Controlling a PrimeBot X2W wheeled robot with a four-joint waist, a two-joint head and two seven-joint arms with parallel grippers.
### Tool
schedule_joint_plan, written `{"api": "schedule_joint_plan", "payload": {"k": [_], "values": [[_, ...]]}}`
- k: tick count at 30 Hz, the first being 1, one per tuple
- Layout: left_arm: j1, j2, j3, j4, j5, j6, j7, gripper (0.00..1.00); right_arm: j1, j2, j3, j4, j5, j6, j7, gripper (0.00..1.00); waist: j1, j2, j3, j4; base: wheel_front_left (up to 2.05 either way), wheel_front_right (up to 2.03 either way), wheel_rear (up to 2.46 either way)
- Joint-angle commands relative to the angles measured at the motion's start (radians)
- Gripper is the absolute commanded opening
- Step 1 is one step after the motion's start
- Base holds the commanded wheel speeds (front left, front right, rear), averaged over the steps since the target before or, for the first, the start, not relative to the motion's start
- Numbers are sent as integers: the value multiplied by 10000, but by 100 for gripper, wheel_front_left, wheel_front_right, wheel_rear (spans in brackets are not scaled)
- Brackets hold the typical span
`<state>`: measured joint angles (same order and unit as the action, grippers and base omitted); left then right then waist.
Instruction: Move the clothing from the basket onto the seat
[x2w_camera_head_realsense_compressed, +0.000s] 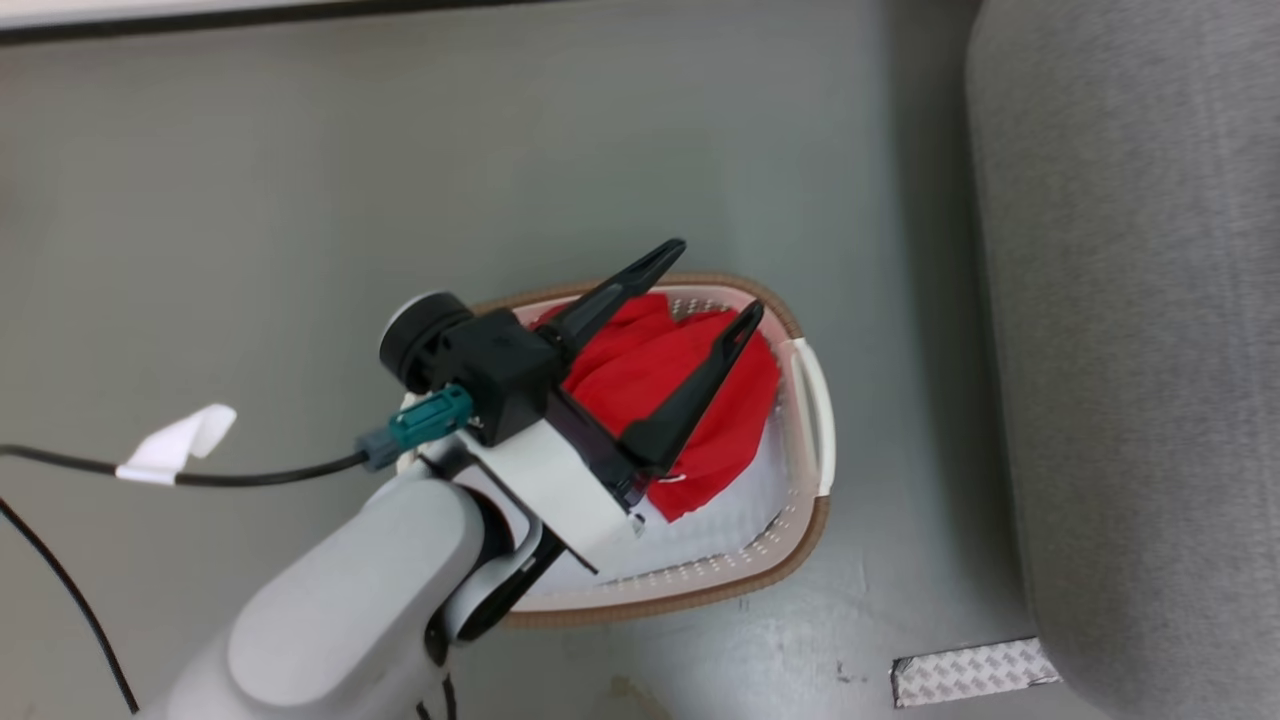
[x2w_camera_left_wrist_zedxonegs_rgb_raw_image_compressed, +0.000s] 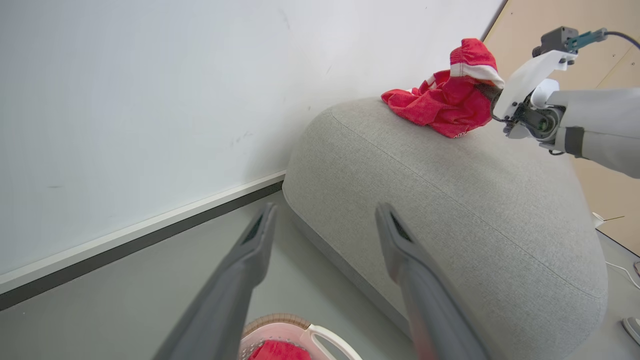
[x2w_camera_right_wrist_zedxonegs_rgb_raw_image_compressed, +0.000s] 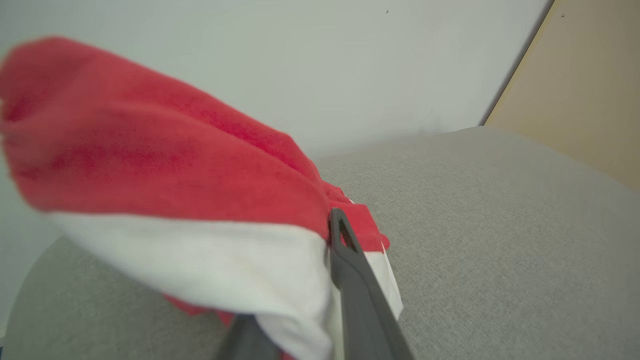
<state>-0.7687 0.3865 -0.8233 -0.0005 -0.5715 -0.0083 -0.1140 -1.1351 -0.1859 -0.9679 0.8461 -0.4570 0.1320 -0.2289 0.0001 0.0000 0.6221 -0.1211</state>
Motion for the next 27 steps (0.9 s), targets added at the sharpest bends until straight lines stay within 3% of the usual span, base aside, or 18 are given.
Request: {"api": "schedule_joint_plan", "payload": {"k": [1, 6, 13, 19, 27], "values": [[262, 110, 34, 65, -115, 70, -95, 100, 354, 134, -14, 244, -343, -25, -113, 100, -1, 0, -349, -249, 0, 0, 0], [739, 88, 117, 175, -426, 224, -290, 100, 1325, 445, 299, 756, -852, -25, -284, 100, -1, 0, -1192, -531, 0, 0, 0], [1501, 215, 214, 406, -704, 434, -600, 100, 2734, 886, 926, 643, -501, -25, -367, 100, -1, 0, -2253, -840, 0, 0, 0], [2396, 231, 236, 641, -1040, 655, -907, 100, 4435, 1179, 1984, -505, 772, -25, -367, 100, -1, 0, -3356, -858, 0, 0, 0], [3662, 175, 600, 1063, -1238, 1060, -1371, 100, 6932, 1350, 4254, -3155, 3331, -25, -370, 100, -1, 0, -4703, -433, 0, 0, 0]]}}
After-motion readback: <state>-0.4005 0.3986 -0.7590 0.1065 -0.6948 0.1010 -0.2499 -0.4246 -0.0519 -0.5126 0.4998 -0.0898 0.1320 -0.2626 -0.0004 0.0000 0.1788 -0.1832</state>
